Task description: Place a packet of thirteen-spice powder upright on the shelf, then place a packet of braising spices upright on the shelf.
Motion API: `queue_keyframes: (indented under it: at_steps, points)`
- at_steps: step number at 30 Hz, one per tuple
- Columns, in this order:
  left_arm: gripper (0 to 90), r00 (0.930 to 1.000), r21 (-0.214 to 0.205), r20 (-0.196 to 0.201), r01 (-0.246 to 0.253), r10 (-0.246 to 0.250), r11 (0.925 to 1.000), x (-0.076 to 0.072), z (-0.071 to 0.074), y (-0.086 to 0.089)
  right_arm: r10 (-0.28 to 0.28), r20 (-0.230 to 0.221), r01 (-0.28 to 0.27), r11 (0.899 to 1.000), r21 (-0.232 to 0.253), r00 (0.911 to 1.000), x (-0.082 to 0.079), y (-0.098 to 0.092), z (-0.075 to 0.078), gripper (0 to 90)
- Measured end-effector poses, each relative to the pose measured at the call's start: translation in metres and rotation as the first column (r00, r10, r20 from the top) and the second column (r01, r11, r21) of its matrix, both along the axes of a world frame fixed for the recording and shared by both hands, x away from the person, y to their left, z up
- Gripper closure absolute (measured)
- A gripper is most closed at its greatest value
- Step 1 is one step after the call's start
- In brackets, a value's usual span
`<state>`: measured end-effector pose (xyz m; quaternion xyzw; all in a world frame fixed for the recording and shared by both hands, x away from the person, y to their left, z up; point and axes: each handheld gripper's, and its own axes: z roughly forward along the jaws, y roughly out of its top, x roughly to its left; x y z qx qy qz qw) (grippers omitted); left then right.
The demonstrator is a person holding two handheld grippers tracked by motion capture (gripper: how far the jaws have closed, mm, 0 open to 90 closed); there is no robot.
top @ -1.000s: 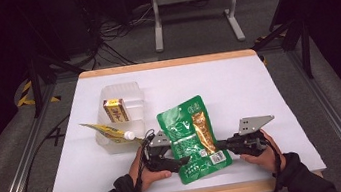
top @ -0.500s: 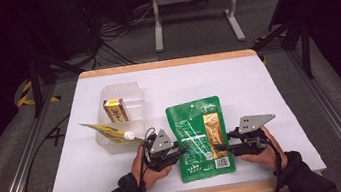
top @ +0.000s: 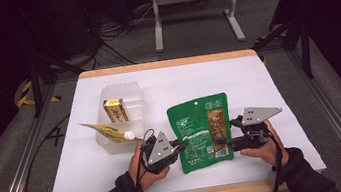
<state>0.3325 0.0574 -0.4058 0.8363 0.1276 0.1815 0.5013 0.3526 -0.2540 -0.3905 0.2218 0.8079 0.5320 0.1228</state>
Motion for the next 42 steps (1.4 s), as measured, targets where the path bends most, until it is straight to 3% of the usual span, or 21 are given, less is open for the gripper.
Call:
queue_keyframes:
  at_steps: [5, 11, 14, 17, 19, 22, 25, 29, 31, 34, 38, 42]
  points:
    - [83.3, 0.9996, 0.006, 0.015, 0.023, -0.023, 0.9997, -0.001, 0.001, 0.001, 0.009, 0.011, -0.009, 1.000, 0.026, 0.9999, 0.001, -0.001, 0.011, 44.4]
    - [83.4, 0.9996, 0.015, 0.017, 0.023, -0.023, 0.9996, -0.001, 0.002, 0.003, 0.092, 0.025, -0.093, 0.995, 0.029, 0.9954, -0.002, 0.000, 0.020, 64.5]
    - [83.4, 0.9995, 0.026, 0.026, 0.020, -0.021, 0.9995, -0.001, 0.002, 0.003, 0.094, 0.034, -0.094, 0.996, 0.005, 0.9950, -0.003, 0.001, 0.023, 69.2]
    - [83.5, 0.9993, 0.026, 0.029, 0.021, -0.022, 0.9994, -0.001, 0.002, 0.002, 0.117, 0.036, -0.117, 0.993, -0.015, 0.9925, -0.005, 0.004, 0.026, 83.3]
    - [83.6, 0.9993, 0.027, 0.030, 0.021, -0.022, 0.9994, -0.001, 0.002, 0.001, 0.117, 0.042, -0.115, 0.993, -0.032, 0.9923, -0.008, 0.006, 0.026, 86.8]
    - [83.5, 0.9994, 0.022, 0.026, 0.022, -0.022, 0.9995, -0.002, 0.002, 0.001, 0.105, 0.039, -0.103, 0.994, -0.046, 0.9937, -0.009, 0.007, 0.025, 88.0]
    - [83.6, 0.9989, 0.026, 0.038, 0.027, -0.027, 0.9993, -0.003, 0.003, 0.000, 0.111, 0.031, -0.110, 0.993, -0.031, 0.9933, -0.010, 0.004, 0.025, 88.1]
    - [84.1, 0.9984, 0.031, 0.044, 0.034, -0.035, 0.9990, -0.003, 0.004, -0.001, 0.135, 0.008, -0.135, 0.990, -0.030, 0.9908, -0.010, 0.007, 0.025, 63.7]
    - [84.5, 0.9984, 0.022, 0.040, 0.038, -0.039, 0.9990, -0.002, 0.004, -0.002, 0.117, 0.003, -0.117, 0.992, -0.041, 0.9931, -0.009, 0.009, 0.023, 61.3]
    - [84.9, 0.9981, 0.018, 0.047, 0.039, -0.040, 0.9991, -0.001, 0.004, -0.003, 0.123, -0.008, -0.123, 0.991, -0.048, 0.9924, -0.006, 0.010, 0.022, 64.8]
    - [84.6, 0.9980, 0.021, 0.050, 0.036, -0.037, 0.9991, -0.001, 0.004, -0.003, 0.106, -0.007, -0.106, 0.993, -0.057, 0.9944, -0.003, 0.014, 0.021, 87.4]
    - [83.4, 0.9977, 0.025, 0.057, 0.035, -0.036, 0.9991, -0.002, 0.005, -0.003, 0.102, -0.008, -0.103, 0.993, -0.051, 0.9947, -0.004, 0.012, 0.021, 88.1]
